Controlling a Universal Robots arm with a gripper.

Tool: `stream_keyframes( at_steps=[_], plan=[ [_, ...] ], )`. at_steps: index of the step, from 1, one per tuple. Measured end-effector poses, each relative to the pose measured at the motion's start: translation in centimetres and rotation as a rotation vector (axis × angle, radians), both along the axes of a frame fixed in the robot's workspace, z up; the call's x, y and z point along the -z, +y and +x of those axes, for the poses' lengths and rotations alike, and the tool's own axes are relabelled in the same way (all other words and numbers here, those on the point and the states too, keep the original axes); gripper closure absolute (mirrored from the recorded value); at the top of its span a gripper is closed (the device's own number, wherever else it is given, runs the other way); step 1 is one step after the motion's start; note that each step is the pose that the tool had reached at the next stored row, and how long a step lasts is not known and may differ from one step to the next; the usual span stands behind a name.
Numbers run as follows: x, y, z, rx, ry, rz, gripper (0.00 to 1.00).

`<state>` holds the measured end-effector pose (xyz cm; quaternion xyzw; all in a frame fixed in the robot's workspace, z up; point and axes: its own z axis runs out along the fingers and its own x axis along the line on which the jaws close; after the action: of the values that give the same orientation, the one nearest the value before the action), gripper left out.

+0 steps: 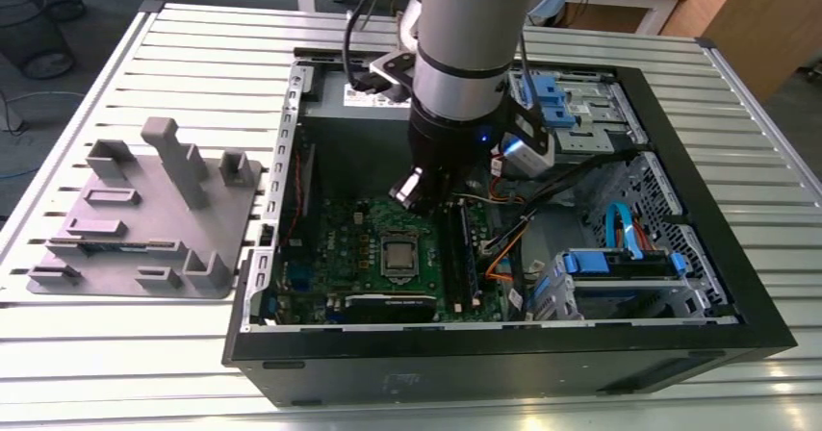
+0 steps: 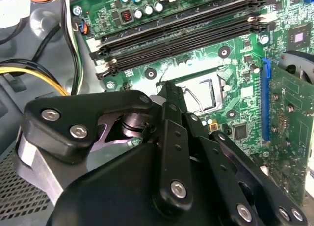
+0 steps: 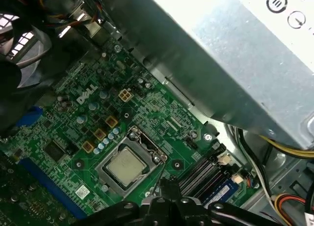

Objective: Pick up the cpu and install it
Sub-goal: 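Install the first cpu locking lever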

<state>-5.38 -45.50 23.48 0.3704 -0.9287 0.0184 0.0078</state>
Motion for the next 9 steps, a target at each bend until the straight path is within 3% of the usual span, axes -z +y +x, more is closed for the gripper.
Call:
stream_keyframes(
  at_steps=[9],
  plan=[
    [0.48,-0.13,-0.64,0.009,0.0,-0.0025,0.89]
  ],
)
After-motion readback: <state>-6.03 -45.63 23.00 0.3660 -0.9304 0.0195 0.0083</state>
